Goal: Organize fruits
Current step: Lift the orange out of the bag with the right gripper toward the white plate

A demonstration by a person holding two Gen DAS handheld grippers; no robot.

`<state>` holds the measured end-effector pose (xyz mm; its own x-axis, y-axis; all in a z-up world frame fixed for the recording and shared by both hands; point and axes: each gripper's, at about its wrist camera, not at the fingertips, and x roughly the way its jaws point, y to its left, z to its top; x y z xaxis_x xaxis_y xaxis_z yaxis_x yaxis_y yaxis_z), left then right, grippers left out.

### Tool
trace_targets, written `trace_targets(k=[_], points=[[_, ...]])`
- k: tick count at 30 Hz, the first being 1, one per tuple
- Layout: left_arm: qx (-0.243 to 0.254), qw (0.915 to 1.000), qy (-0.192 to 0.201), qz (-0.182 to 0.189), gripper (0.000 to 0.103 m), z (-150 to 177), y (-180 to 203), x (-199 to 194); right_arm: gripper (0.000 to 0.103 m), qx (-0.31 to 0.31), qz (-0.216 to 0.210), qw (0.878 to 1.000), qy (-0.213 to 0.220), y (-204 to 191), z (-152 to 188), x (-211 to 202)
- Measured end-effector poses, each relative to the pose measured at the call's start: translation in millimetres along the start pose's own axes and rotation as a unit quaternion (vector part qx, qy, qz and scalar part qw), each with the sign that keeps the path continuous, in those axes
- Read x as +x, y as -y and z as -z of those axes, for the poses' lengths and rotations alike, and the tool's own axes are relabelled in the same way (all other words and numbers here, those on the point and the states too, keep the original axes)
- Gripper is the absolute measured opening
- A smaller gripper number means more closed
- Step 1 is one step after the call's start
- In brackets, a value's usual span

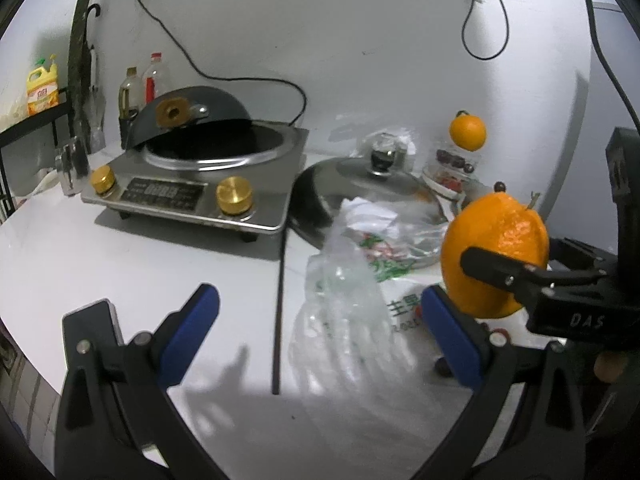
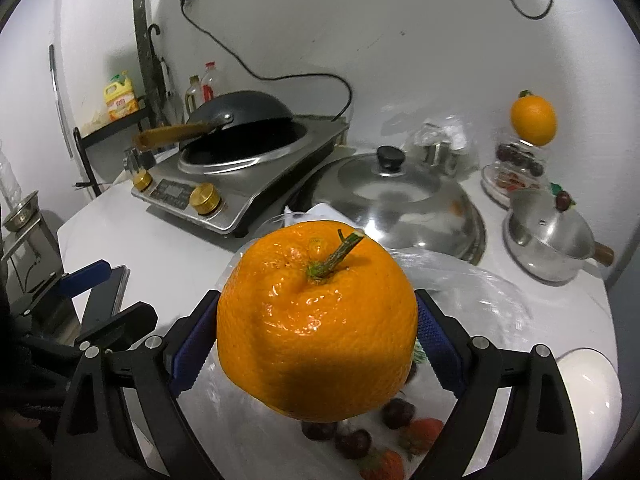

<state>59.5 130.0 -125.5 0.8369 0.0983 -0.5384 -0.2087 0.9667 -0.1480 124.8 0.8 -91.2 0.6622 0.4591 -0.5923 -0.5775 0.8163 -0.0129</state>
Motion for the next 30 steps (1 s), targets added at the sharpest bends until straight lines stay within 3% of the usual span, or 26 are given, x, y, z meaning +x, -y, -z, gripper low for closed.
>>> trace_targets(k=[30], points=[[0.067,0.9974,-0.005,0.028,0.102,1.0,122.2,-15.2,0.094,0.072,0.057,0.995,0.046,113.2,52.2,-93.9]])
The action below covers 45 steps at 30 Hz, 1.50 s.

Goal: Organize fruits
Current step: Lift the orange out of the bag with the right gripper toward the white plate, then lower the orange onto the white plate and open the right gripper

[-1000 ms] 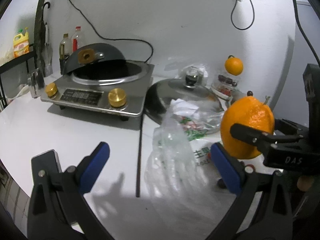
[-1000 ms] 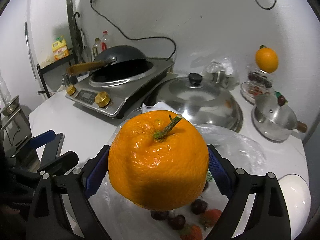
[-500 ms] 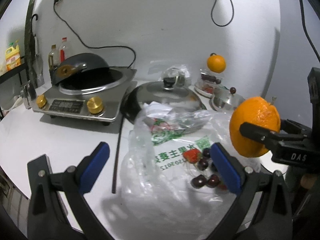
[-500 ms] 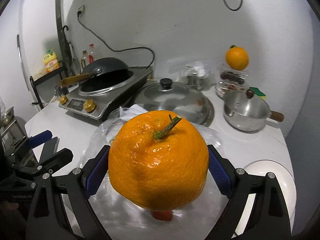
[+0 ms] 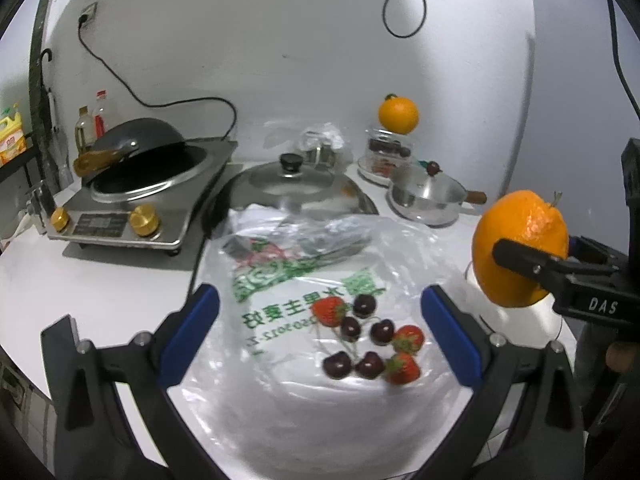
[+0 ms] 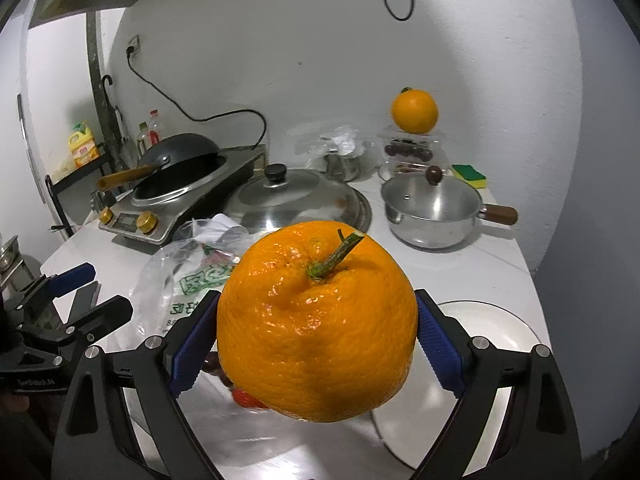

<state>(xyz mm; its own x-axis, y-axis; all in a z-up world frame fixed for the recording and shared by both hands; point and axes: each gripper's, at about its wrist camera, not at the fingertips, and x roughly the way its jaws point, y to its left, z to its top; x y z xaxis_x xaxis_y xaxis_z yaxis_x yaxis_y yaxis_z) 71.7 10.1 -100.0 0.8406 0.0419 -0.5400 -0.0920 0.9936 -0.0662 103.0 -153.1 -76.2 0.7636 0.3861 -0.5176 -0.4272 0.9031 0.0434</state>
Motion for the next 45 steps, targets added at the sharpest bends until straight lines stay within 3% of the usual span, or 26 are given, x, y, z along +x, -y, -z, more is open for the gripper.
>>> trace_targets(k=[25,45], points=[[0.038,0.9986,-0.037,0.010,0.102,-9.8,75.8,49.4,0.094,0.038,0.023,0.999,-0.015,94.0,13.9,15.0],[0.034,0.9976,-0.060,0.010,0.102,-13.2,84.2,94.3,0.094,0.053,0.043,0.996,-0.062,133.3,23.0,66.2]])
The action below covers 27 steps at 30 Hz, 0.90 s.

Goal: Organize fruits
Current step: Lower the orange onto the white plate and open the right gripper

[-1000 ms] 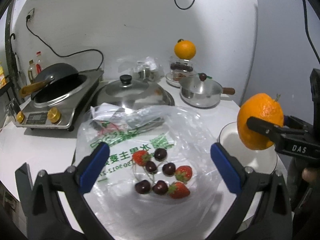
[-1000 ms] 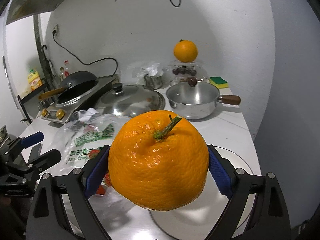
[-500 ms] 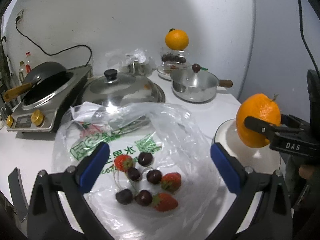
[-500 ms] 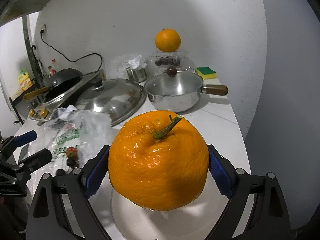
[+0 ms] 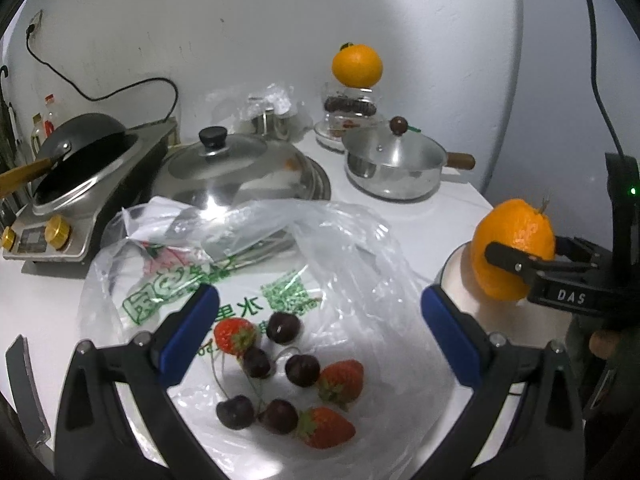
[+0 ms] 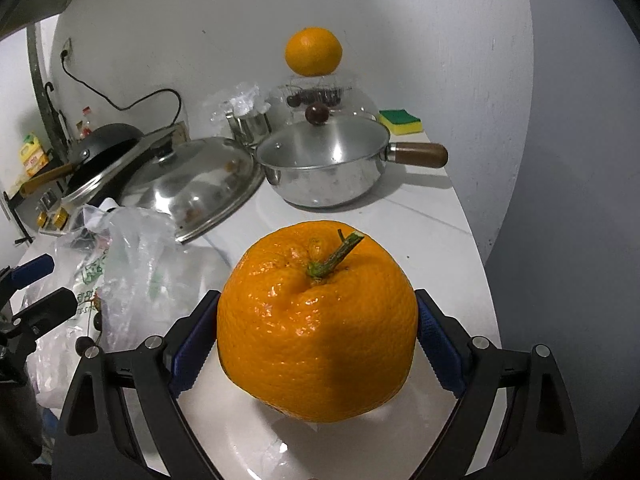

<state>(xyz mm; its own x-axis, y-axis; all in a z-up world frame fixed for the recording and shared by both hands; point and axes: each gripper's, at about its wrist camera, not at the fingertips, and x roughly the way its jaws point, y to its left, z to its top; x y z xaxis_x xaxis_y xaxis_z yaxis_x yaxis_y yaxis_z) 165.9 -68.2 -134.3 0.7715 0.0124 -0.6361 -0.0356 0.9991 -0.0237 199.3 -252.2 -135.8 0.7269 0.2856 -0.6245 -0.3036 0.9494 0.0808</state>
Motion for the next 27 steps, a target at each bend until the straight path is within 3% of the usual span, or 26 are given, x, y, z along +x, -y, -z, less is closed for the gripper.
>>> trace_targets(k=[20,27], points=[[0.001,1.0000,-0.004,0.006,0.102,0.2,2.9,5.2,0.096,-0.007,0.026,0.999,-0.031,2.6,-1.1,10.8],[0.000,1.0000,0.003,0.006,0.102,0.8,0.1,-3.8,0.096,-0.016,0.030,0.999,-0.013,-1.5,-2.9,4.9]])
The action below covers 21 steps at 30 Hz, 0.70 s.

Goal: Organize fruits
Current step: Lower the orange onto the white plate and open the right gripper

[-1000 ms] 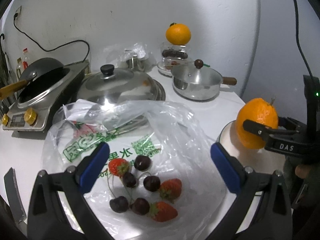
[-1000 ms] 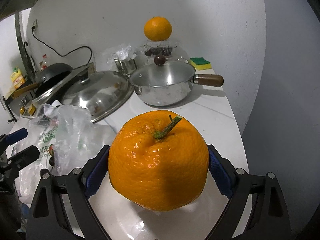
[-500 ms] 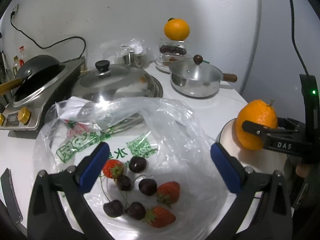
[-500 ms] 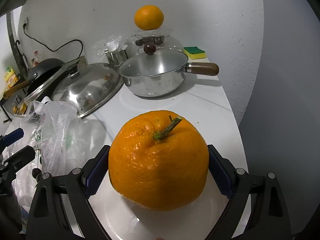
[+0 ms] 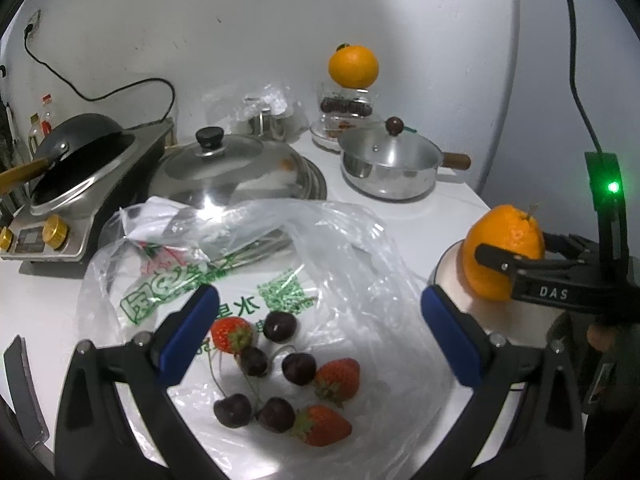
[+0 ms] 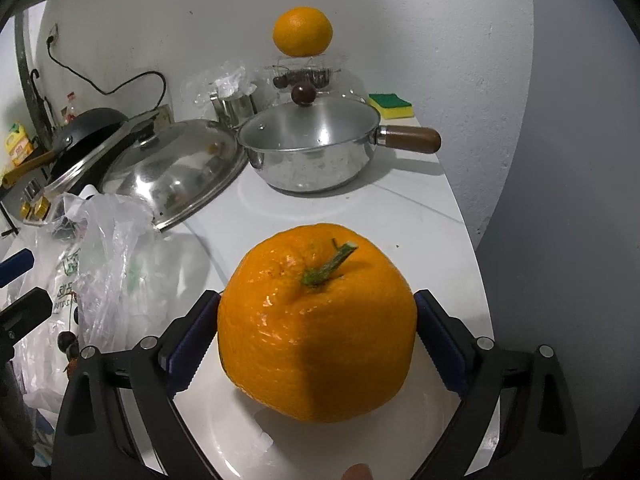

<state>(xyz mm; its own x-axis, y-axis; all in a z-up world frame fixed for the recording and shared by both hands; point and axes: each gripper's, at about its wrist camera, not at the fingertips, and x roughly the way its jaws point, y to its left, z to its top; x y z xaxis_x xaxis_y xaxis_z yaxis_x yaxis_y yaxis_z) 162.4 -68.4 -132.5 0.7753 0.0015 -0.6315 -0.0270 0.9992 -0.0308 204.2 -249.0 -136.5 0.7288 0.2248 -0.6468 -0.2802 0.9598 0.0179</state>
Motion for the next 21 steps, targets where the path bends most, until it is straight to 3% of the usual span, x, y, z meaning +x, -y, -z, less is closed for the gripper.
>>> trace_targets(k=[21], points=[[-0.004,0.9995,0.031,0.003,0.102,2.2,-8.0,-41.6,0.096,-0.009,0.019,0.999,0.041,-19.7,-6.5,-44.6]])
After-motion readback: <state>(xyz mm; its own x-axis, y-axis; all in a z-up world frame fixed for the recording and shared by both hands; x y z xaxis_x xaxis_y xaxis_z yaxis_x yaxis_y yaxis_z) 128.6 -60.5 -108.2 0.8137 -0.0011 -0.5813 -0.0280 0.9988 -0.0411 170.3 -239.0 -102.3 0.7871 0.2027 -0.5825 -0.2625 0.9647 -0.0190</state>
